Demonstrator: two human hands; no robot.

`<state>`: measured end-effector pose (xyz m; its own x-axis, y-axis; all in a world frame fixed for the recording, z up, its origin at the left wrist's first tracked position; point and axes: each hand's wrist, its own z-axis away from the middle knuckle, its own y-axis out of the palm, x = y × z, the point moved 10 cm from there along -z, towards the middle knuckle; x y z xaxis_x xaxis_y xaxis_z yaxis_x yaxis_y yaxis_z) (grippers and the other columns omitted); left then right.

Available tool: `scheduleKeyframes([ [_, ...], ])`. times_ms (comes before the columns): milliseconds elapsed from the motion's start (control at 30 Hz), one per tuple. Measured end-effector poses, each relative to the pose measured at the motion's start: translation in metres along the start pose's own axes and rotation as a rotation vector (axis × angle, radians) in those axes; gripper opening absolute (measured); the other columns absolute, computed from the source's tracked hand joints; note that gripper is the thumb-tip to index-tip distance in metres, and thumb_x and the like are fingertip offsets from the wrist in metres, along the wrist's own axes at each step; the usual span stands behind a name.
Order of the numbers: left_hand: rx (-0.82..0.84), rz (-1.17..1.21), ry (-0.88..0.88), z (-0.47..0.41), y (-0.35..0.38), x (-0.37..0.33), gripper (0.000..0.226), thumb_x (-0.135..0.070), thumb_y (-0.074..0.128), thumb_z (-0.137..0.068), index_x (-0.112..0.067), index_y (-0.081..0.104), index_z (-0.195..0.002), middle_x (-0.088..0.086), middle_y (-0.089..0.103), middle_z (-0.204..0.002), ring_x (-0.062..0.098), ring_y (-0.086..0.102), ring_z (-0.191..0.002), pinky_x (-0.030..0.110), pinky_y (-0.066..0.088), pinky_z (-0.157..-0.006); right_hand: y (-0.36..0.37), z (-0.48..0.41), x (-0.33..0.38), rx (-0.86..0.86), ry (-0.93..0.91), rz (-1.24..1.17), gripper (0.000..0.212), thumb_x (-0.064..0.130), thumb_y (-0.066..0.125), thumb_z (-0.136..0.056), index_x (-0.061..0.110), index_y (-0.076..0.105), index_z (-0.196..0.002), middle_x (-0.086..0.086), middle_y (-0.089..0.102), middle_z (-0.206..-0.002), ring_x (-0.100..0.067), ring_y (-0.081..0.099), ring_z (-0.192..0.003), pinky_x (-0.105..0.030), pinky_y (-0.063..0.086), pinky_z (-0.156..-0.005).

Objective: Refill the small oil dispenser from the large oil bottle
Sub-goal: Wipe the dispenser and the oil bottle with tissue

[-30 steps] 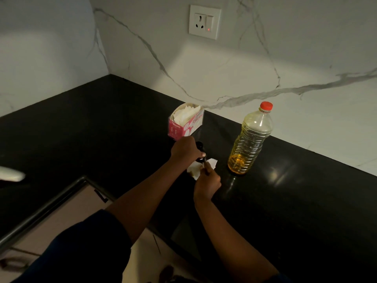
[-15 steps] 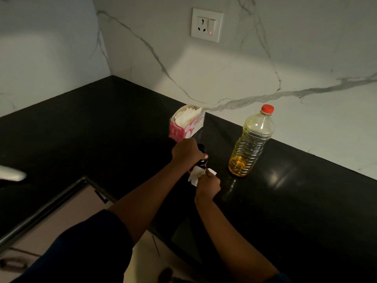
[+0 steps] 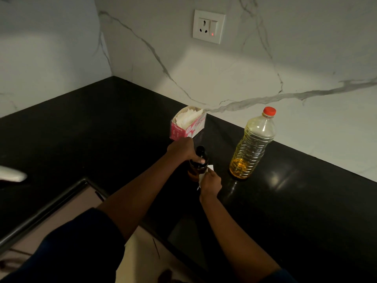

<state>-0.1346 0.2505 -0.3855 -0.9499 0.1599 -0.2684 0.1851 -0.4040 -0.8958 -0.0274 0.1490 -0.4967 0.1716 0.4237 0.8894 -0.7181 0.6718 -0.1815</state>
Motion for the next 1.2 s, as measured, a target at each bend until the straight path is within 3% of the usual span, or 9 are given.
scheduleKeyframes([
  [100, 0.011, 0.049, 0.041, -0.007, 0.004, 0.002, 0.068, -0.044, 0.071, -0.075, -0.006, 0.045, -0.125, 0.012, 0.053, -0.126, 0.028, 0.051, -0.117, 0.037, 0.042, -0.094, 0.003, 0.007, -0.003, -0.053, -0.021, -0.083, 0.036, 0.007, 0.038, -0.095, 0.015, 0.061, -0.122, -0.006, 0.064, -0.116, -0.021, 0.062, -0.101, -0.04, 0.053, -0.089],
  [233, -0.044, 0.186, 0.154, -0.008, 0.006, -0.008, 0.062, -0.024, 0.073, -0.077, -0.01, 0.044, -0.129, 0.01, 0.054, -0.128, 0.027, 0.05, -0.122, 0.036, 0.041, -0.1, 0.004, 0.013, 0.013, -0.118, -0.146, -0.113, 0.036, 0.009, 0.042, -0.095, 0.016, 0.057, -0.127, -0.004, 0.06, -0.127, -0.021, 0.056, -0.116, -0.041, 0.047, -0.099],
  [367, -0.084, 0.122, 0.214, -0.009, 0.004, -0.015, 0.049, -0.023, 0.068, -0.082, -0.011, 0.05, -0.126, 0.009, 0.057, -0.124, 0.024, 0.052, -0.118, 0.033, 0.042, -0.098, 0.007, 0.006, 0.031, -0.076, -0.217, -0.098, 0.036, 0.01, 0.042, -0.095, 0.017, 0.059, -0.125, -0.005, 0.065, -0.119, -0.02, 0.062, -0.107, -0.041, 0.05, -0.095],
  [500, -0.149, 0.104, 0.149, -0.011, 0.003, -0.012, 0.043, -0.026, 0.066, -0.084, -0.01, 0.053, -0.122, 0.009, 0.06, -0.117, 0.022, 0.057, -0.109, 0.029, 0.045, -0.09, 0.01, -0.008, 0.018, 0.02, -0.106, -0.073, 0.04, 0.006, 0.034, -0.094, 0.015, 0.061, -0.12, -0.001, 0.066, -0.105, -0.014, 0.062, -0.089, -0.032, 0.052, -0.083],
  [633, -0.193, 0.106, 0.107, -0.01, 0.001, -0.01, 0.041, -0.028, 0.064, -0.085, -0.009, 0.054, -0.119, 0.009, 0.061, -0.112, 0.02, 0.059, -0.104, 0.025, 0.044, -0.079, 0.016, -0.003, -0.011, 0.032, -0.003, -0.037, 0.043, 0.004, 0.03, -0.094, 0.016, 0.058, -0.125, -0.002, 0.061, -0.117, -0.023, 0.062, -0.102, -0.041, 0.052, -0.091],
  [867, -0.26, 0.123, 0.031, -0.005, -0.003, -0.007, 0.046, -0.039, 0.067, -0.081, -0.01, 0.054, -0.114, 0.008, 0.062, -0.108, 0.02, 0.061, -0.097, 0.023, 0.041, -0.068, 0.009, 0.017, 0.025, -0.096, -0.23, -0.071, 0.04, 0.007, 0.035, -0.098, 0.013, 0.048, -0.135, -0.006, 0.059, -0.126, -0.022, 0.056, -0.114, -0.032, 0.045, -0.099],
  [1000, -0.272, 0.114, 0.003, 0.002, -0.005, -0.007, 0.053, -0.046, 0.07, -0.076, -0.009, 0.052, -0.11, 0.008, 0.061, -0.104, 0.021, 0.061, -0.095, 0.025, 0.042, -0.066, 0.009, 0.027, 0.035, -0.068, -0.379, 0.03, 0.042, 0.006, 0.035, -0.1, 0.013, 0.039, -0.14, -0.004, 0.061, -0.111, -0.015, 0.059, -0.098, -0.012, 0.041, -0.079],
  [1067, -0.289, 0.117, -0.004, 0.004, -0.006, -0.007, 0.049, -0.043, 0.069, -0.079, -0.009, 0.052, -0.109, 0.008, 0.061, -0.103, 0.019, 0.06, -0.089, 0.024, 0.042, -0.064, 0.014, 0.029, 0.024, -0.047, -0.396, 0.081, 0.044, 0.005, 0.035, -0.099, 0.014, 0.034, -0.143, -0.009, 0.065, -0.104, -0.02, 0.063, -0.091, -0.02, 0.047, -0.077],
  [1200, -0.309, 0.147, 0.008, 0.006, -0.004, -0.008, 0.04, -0.04, 0.066, -0.082, -0.01, 0.053, -0.105, 0.007, 0.062, -0.101, 0.015, 0.057, -0.082, 0.024, 0.047, -0.067, 0.029, 0.018, -0.013, 0.004, -0.242, 0.158, 0.049, 0.002, 0.035, -0.096, 0.015, 0.035, -0.143, -0.009, 0.064, -0.09, -0.018, 0.061, -0.079, -0.036, 0.053, -0.079],
])
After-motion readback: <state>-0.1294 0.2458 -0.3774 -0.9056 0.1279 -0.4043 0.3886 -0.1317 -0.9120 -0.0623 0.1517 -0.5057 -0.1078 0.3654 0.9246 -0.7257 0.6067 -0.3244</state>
